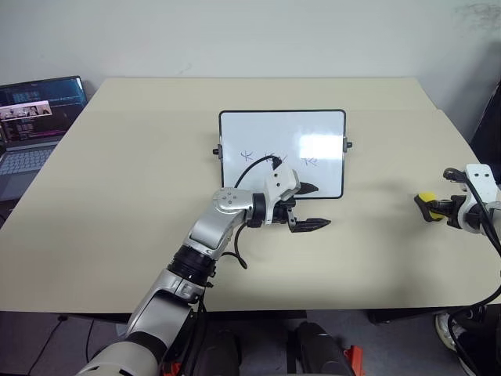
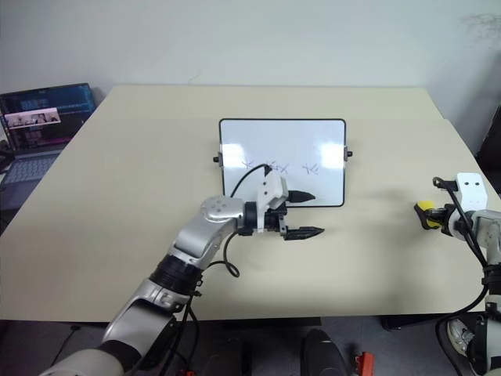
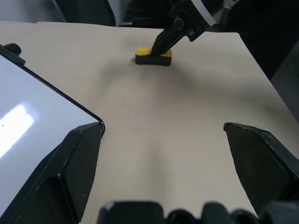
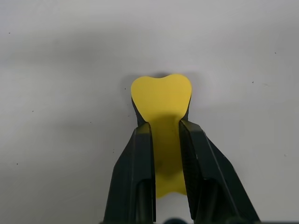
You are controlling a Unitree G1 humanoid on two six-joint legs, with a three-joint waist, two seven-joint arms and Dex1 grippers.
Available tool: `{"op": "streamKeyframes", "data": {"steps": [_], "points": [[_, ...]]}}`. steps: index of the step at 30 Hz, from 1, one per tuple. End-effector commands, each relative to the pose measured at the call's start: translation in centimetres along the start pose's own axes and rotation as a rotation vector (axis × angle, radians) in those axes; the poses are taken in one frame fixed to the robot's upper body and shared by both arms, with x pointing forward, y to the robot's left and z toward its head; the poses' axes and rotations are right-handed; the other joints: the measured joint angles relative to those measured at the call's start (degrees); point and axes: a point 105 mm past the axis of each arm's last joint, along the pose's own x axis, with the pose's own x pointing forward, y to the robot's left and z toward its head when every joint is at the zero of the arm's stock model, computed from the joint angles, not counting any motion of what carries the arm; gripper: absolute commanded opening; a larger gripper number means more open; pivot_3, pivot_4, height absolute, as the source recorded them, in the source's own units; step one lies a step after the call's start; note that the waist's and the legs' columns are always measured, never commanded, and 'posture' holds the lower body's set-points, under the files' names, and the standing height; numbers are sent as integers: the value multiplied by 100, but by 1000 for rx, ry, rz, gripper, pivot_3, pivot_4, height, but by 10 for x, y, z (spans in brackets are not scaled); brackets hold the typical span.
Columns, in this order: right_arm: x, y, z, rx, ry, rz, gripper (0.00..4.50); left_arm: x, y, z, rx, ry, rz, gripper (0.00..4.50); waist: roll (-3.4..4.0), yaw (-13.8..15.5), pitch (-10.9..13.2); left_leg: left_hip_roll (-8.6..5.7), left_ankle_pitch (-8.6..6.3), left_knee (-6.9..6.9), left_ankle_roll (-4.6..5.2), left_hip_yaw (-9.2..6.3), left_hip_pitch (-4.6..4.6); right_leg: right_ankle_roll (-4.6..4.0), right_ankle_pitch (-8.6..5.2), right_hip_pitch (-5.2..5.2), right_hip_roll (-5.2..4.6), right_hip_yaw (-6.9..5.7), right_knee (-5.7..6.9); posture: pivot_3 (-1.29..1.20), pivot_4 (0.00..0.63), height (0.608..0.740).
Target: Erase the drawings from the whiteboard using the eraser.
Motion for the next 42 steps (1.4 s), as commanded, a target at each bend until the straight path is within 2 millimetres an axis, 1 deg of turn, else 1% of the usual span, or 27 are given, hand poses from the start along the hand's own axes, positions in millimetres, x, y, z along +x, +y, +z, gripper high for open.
{"op": "streamKeyframes", "data": {"steps": [1,7,9,13,19,23,32,42], "points": [[0,1,-1,3,-8,6,376,-2,0,12,32,-34,7,4500,0,0,0,0,0,0,0,0,0,0,0,0,0,0,0,0,150,740],[0,3,-3,-1,3,14,353,-3,1,13,34,-34,10,4500,0,0,0,0,0,1,0,0,1,0,0,1,0,0,2,0,150,740],[0,3,-4,1,3,13,1083,-3,1,13,32,-34,10,4500,0,0,0,0,0,1,0,0,2,0,0,1,0,0,2,0,150,740],[0,2,-4,2,3,7,2348,-3,1,12,34,-29,10,4500,0,1,0,0,0,0,0,0,1,0,0,1,0,0,2,0,150,740],[2,0,-4,4,6,-1,4458,-3,2,12,36,-28,14,4500,1,1,0,0,0,0,0,0,2,0,0,1,0,1,3,0,150,740],[2,0,-3,5,2,-1,4458,-4,2,12,37,-26,17,4500,1,1,0,0,0,1,0,0,2,0,0,1,0,1,3,0,150,740],[2,-6,10,16,-36,-27,4458,-3,3,11,37,-27,21,4500,1,-2,0,0,0,0,0,1,2,0,0,1,0,1,3,0,150,740],[8,-6,10,18,-35,-33,4458,-3,2,11,37,-26,22,4500,1,-4,0,0,0,0,0,1,2,0,0,0,0,1,4,0,150,740]]}}
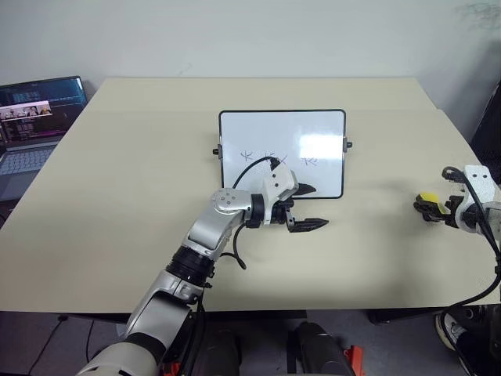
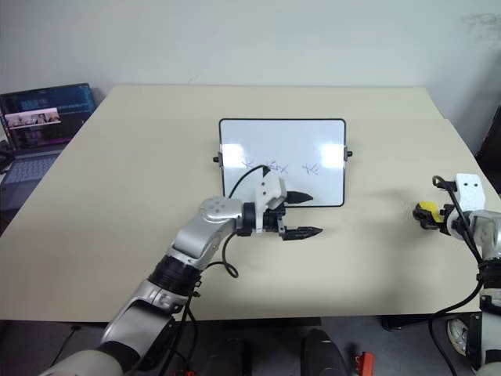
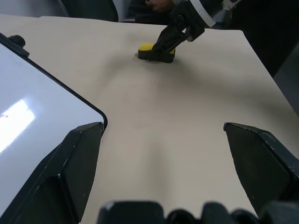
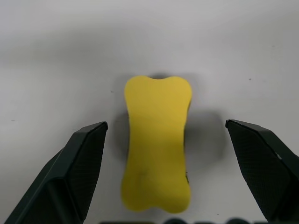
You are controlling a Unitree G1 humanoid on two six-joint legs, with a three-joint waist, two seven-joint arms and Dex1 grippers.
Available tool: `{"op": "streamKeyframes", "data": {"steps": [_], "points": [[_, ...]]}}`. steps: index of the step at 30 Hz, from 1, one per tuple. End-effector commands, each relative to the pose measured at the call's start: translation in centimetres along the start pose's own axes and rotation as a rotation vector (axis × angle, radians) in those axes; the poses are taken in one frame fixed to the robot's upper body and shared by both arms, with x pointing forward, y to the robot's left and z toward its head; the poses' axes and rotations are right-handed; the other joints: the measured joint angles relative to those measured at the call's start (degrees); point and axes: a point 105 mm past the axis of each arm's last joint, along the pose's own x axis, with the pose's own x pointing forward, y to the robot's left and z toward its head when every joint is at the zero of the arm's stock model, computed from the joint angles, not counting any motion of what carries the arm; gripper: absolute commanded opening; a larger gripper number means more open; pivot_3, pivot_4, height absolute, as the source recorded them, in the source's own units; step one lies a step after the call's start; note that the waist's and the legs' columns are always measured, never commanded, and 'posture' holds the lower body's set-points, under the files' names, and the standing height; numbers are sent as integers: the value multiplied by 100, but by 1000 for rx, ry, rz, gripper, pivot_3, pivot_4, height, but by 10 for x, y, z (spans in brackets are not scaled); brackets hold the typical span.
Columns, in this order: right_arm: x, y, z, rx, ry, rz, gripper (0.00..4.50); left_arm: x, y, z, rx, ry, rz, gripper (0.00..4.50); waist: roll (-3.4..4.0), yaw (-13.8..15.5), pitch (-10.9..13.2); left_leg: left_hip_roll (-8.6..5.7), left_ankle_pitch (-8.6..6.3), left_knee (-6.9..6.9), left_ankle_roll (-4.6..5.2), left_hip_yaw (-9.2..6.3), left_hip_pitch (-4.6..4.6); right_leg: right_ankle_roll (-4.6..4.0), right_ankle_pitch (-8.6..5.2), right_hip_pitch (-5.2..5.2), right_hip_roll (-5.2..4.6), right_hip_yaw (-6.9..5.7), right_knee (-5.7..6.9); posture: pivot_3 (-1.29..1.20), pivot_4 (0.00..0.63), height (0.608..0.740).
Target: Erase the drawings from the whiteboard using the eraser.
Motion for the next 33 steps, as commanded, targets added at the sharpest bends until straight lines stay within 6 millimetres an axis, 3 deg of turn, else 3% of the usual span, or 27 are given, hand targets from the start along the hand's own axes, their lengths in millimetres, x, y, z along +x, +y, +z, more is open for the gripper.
{"op": "streamKeyframes", "data": {"steps": [1,12,15,17,20,26,33], "points": [[-1,1,12,-18,-44,1,4458,-1,0,13,49,-37,5,4500,0,-2,0,0,0,0,0,0,0,0,0,0,0,0,0,0,150,740],[-1,2,16,-9,-62,12,4458,-1,0,14,47,-38,5,4500,0,-3,0,0,0,0,0,0,0,0,0,0,0,0,1,0,150,740],[-2,3,18,-13,-69,19,3910,0,0,14,48,-41,4,4500,0,-3,0,0,0,0,0,0,0,0,0,0,0,0,1,0,150,740],[-2,4,19,-14,-71,16,3910,0,0,15,45,-44,3,4500,0,-3,0,0,0,0,0,0,0,0,0,0,0,0,1,0,150,740],[-2,3,19,-17,-77,1,3308,0,-1,14,46,-43,3,4500,0,-3,0,0,0,0,0,0,0,0,0,0,0,0,1,0,150,740],[0,5,16,-17,-72,8,1240,0,-1,14,45,-43,4,4500,0,-3,0,0,0,0,0,0,0,0,0,0,0,0,1,0,150,740],[0,5,16,-22,-72,8,1158,-1,0,14,45,-42,7,4500,0,-4,0,0,0,0,0,0,0,0,0,0,0,0,2,0,150,740]]}}
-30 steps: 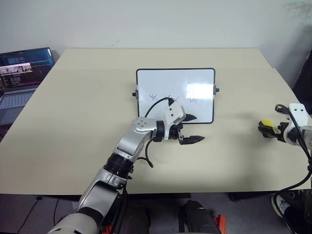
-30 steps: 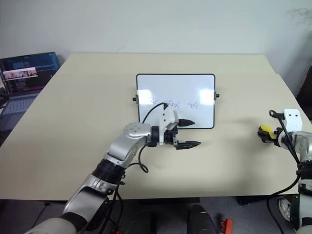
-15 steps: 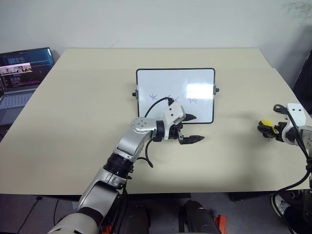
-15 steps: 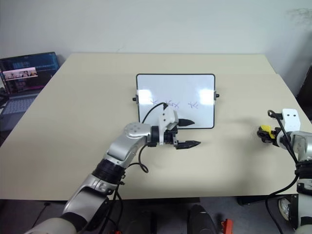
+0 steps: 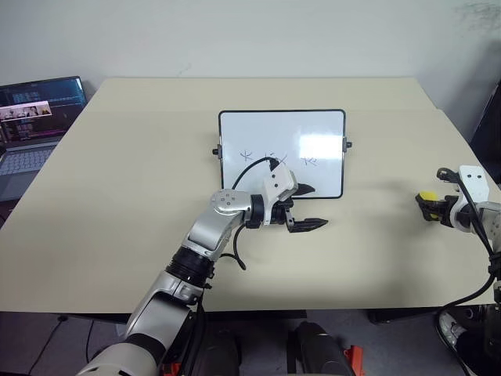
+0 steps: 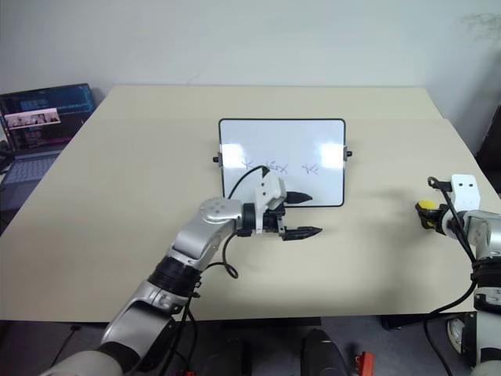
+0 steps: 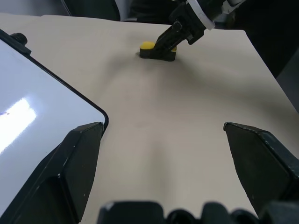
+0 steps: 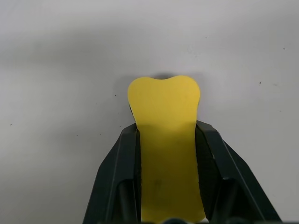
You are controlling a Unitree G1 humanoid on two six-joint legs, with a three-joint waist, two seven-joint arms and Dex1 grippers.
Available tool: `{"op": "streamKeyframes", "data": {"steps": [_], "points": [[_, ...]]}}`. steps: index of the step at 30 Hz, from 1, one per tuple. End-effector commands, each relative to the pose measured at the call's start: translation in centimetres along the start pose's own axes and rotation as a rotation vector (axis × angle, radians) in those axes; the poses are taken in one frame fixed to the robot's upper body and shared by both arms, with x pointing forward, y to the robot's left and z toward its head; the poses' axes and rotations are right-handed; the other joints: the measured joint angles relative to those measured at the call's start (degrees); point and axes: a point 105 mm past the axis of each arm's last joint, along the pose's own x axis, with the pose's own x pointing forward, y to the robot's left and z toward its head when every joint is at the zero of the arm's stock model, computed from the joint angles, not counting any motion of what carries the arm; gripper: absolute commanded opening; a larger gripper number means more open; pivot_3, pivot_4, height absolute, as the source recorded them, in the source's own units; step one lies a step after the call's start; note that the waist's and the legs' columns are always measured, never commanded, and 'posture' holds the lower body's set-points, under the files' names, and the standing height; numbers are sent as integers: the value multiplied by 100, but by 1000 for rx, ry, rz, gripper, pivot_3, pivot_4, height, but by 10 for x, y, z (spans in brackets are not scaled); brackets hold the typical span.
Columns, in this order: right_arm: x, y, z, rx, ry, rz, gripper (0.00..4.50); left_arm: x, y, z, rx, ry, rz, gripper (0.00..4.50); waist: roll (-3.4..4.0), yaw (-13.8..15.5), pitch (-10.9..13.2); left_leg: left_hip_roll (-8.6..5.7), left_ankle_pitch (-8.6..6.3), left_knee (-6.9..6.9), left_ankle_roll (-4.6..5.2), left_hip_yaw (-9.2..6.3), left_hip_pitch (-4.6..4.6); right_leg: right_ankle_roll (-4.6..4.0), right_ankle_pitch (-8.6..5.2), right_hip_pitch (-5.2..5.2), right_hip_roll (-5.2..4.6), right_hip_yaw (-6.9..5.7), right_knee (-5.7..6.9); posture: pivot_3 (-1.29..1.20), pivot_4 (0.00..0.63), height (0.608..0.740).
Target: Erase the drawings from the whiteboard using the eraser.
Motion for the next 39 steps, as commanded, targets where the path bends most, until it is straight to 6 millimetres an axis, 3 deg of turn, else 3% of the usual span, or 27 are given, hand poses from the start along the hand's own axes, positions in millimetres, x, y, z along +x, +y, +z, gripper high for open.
{"op": "streamKeyframes", "data": {"steps": [1,6,9,14,17,19,20,24,30,33,39], "points": [[-7,0,18,-19,-62,1,1157,-1,0,16,51,-44,-2,4500,0,0,0,0,0,0,0,0,0,0,0,0,0,0,0,0,150,740],[-31,18,52,-121,-161,47,1156,-20,9,28,80,-53,37,4500,2,-25,1,0,0,-1,0,1,0,0,0,-3,0,2,4,0,150,740],[-53,46,81,-189,-252,102,1154,-52,25,37,86,-53,135,4500,4,-43,0,2,0,-2,0,-1,1,0,0,-5,1,1,8,0,150,740],[-80,124,119,-342,-400,263,1153,-125,53,21,104,87,342,4500,7,-103,1,8,0,-4,0,0,18,0,-1,-3,8,5,18,0,150,740],[-86,160,130,-389,-461,343,1153,-149,62,14,95,119,429,4500,0,-79,4,9,0,-3,0,-1,17,0,-1,-1,6,0,18,0,150,740],[-88,201,136,-456,-519,426,1153,-164,68,9,86,129,491,4500,-2,-28,6,7,0,-1,0,-4,10,0,-1,-2,3,-7,17,0,150,740],[-89,214,137,-476,-538,451,1146,-167,69,8,82,128,508,4500,-2,-20,6,8,0,-2,0,-5,10,0,-1,-4,3,-8,16,0,150,740],[-86,304,136,-523,-606,629,1144,-175,80,-12,69,112,629,4500,-2,-26,5,10,0,-4,0,-12,0,-2,0,-14,3,-16,18,0,150,740],[-67,384,124,-724,-666,633,1144,-159,75,-24,73,74,657,4500,-4,-10,4,8,1,-1,-3,-30,-17,-4,1,-23,-5,-40,19,0,150,740],[-49,401,122,-781,-667,603,1144,-163,73,-23,88,57,678,4500,-4,-26,4,7,2,-1,-4,-33,-17,-5,1,-27,-6,-44,24,0,150,740],[-18,403,124,-829,-666,510,1144,-172,68,-23,95,65,693,4500,-4,-42,4,9,3,-3,-6,-46,-16,-6,2,-26,-8,-67,26,0,150,740]]}}
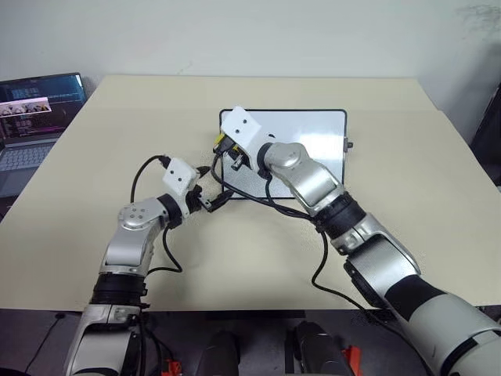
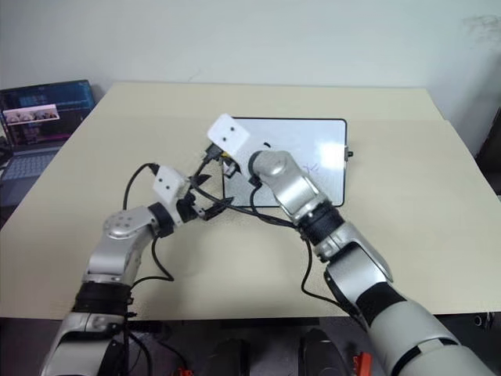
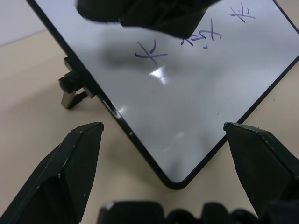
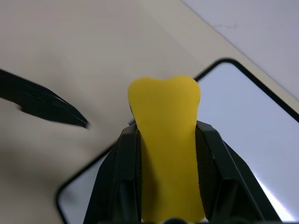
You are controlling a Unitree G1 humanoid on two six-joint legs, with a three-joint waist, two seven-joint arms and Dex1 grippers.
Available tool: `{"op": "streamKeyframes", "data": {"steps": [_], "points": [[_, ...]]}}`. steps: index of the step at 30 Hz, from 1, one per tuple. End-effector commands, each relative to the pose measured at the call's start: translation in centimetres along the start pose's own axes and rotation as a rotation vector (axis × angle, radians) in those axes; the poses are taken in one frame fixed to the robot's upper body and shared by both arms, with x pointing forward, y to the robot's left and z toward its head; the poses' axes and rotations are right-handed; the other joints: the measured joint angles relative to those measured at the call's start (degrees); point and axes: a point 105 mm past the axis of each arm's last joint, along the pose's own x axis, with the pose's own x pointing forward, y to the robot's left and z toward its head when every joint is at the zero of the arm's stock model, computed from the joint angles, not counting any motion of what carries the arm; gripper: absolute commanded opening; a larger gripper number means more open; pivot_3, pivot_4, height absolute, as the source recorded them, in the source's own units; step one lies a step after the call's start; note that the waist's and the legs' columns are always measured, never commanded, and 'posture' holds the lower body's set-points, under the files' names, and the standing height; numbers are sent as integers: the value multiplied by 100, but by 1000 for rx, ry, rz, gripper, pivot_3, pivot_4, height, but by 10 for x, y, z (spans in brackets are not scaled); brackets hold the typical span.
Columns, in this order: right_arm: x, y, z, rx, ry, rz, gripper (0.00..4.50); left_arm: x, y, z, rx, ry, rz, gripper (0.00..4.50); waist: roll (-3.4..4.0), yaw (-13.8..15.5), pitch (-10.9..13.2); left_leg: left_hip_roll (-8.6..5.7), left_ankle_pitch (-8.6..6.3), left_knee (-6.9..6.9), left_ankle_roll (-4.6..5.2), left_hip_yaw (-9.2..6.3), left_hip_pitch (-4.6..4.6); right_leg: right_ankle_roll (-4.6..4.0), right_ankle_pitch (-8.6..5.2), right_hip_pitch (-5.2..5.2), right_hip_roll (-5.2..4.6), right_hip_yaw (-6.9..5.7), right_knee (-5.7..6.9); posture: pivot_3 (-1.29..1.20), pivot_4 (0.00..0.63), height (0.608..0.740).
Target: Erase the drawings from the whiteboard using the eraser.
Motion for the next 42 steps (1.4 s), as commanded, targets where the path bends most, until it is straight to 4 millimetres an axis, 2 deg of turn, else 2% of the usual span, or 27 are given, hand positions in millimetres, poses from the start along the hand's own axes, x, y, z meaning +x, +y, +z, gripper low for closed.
{"op": "streamKeyframes", "data": {"steps": [1,6,11,15,19,23,25,27,38,40,42], "points": [[6,-15,10,-44,-44,-70,1144,-7,5,17,43,-45,21,4500,0,-14,0,0,0,-1,0,-1,0,-1,0,0,0,-2,1,0,150,740],[12,-25,-9,-66,-7,-132,1144,-13,0,22,29,-53,14,4500,1,-62,0,5,0,-3,0,-16,0,-3,-1,0,-7,-46,5,0,150,740],[14,-27,-18,-54,8,-145,1144,-18,-2,22,19,-41,9,4500,1,-69,0,6,3,-2,-5,-37,3,-6,1,10,-6,-70,8,0,150,740],[18,1,-43,43,43,-26,1144,-21,0,21,16,-34,17,4500,1,-83,-1,6,7,-2,-12,-42,10,-9,2,18,-6,-74,9,0,150,740],[18,19,-58,85,80,59,1143,-22,0,22,15,-33,15,4500,1,-117,-1,6,8,-3,-13,-43,30,-9,2,36,-5,-75,12,0,150,740],[15,39,-71,105,126,175,1143,-19,0,22,14,-32,10,4500,1,-117,-1,6,7,-10,-13,-46,109,-22,-6,125,-3,-79,3,0,150,740],[13,42,-77,93,148,194,1143,-18,0,23,15,-32,5,4500,1,-118,0,6,8,-7,-13,-46,123,-25,-12,138,-2,-78,4,0,150,740],[12,34,-77,86,155,162,1143,-17,0,23,16,-33,3,4500,2,-118,0,9,9,-5,-13,-50,125,-25,-14,138,4,-79,7,0,150,740],[-2,-53,-67,16,206,-169,1141,-14,-1,25,16,-39,-4,4500,1,-46,0,10,18,-5,-17,-55,121,-28,-13,135,5,-81,6,0,150,740],[-5,-61,-67,-11,224,-189,1141,-14,-1,25,16,-40,-6,4500,1,-47,0,10,18,-7,-16,-54,118,-30,-14,131,6,-81,5,0,150,740],[-4,-56,-68,-29,232,-155,1140,-14,-1,25,16,-40,-7,4500,1,-55,0,10,18,-9,-16,-54,118,-31,-14,131,6,-81,5,0,150,740]]}}
